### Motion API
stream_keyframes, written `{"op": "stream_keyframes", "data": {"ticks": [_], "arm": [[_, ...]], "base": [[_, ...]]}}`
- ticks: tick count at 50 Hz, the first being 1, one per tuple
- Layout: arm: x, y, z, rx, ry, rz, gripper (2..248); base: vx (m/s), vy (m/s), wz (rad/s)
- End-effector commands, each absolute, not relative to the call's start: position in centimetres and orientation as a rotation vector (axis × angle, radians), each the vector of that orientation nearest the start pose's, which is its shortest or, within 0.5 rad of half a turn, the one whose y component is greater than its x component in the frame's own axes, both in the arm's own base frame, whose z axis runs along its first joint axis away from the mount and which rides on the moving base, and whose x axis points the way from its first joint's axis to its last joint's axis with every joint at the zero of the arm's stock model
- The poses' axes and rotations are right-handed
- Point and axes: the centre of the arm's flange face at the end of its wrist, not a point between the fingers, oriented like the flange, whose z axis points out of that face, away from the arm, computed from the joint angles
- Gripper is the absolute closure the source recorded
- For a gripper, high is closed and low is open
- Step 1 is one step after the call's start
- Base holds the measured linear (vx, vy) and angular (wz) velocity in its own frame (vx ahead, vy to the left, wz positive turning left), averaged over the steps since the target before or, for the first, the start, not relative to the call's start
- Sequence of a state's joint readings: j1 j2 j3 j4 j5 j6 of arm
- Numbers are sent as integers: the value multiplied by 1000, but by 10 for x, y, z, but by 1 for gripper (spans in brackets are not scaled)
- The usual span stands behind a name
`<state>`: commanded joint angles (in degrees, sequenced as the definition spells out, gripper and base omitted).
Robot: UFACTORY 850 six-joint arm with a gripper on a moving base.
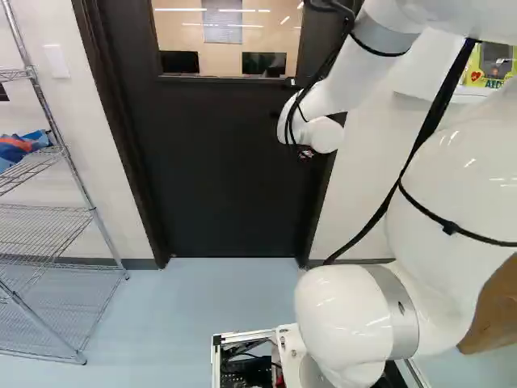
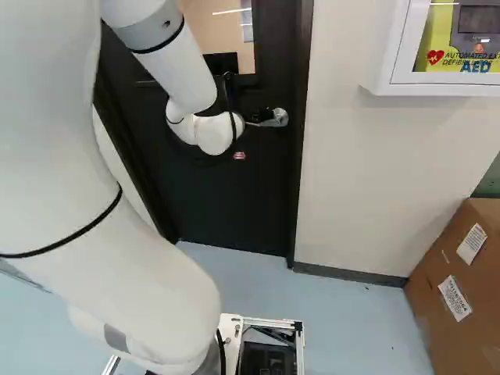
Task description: Open the door and move inside
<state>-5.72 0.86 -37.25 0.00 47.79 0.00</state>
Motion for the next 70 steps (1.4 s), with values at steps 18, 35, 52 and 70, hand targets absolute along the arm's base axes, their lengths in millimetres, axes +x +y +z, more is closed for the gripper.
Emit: {"op": "stream_keyframes", "data": {"ticks": [18, 35, 52, 70], "arm": [[480, -50, 486, -2390, 125, -2141, 3], [482, -51, 468, -2429, 127, -2094, 3], [483, -51, 450, -2468, 129, -2047, 3], [484, -51, 431, -2506, 131, -1996, 3]], "base": [[0, 0, 0], [0, 0, 0], [0, 0, 0], [0, 0, 0]]}}
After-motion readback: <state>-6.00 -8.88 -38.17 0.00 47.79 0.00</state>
